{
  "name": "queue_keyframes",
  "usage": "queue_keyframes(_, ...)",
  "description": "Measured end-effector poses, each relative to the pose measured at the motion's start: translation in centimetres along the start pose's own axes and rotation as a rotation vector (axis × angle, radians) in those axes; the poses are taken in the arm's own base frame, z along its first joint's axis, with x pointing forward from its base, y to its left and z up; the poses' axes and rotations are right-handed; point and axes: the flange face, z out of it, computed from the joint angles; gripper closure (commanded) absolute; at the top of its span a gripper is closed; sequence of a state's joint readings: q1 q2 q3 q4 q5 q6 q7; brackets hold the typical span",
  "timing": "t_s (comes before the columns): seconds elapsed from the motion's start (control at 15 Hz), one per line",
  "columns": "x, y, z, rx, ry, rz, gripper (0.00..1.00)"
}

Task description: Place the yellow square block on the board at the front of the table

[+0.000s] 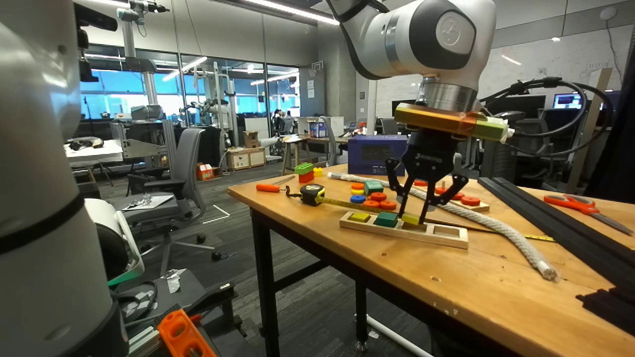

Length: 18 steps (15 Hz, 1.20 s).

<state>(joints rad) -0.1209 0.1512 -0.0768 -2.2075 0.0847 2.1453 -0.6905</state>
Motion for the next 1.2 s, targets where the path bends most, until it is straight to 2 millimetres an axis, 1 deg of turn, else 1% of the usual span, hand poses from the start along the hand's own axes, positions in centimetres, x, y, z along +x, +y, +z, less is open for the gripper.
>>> queue_keyframes(0.07, 0.02, 0.07, 0.12, 0.000, -0.001, -0.001, 0.81)
queue_keyframes(0.13, 0.02, 0.11, 0.22, 0.001, -0.002, -0.002, 0.77)
queue_keyframes(0.2, 0.02, 0.14, 0.29, 0.002, -0.003, -0.003, 0.48)
queue_keyframes(0.33, 0.02, 0.20, 0.42, 0.003, -0.005, -0.003, 0.37)
queue_keyframes(0.53, 0.05, 0.28, 0.62, 0.005, -0.008, -0.003, 0.13)
queue_keyframes(0.67, 0.06, 0.35, 0.61, 0.005, -0.008, -0.001, 0.01)
queue_keyframes(1.07, 0.10, 0.60, 0.86, 0.008, -0.011, 0.002, 0.00)
queue_keyframes(1.2, 0.30, 0.62, 0.62, 0.004, -0.007, 0.003, 0.00)
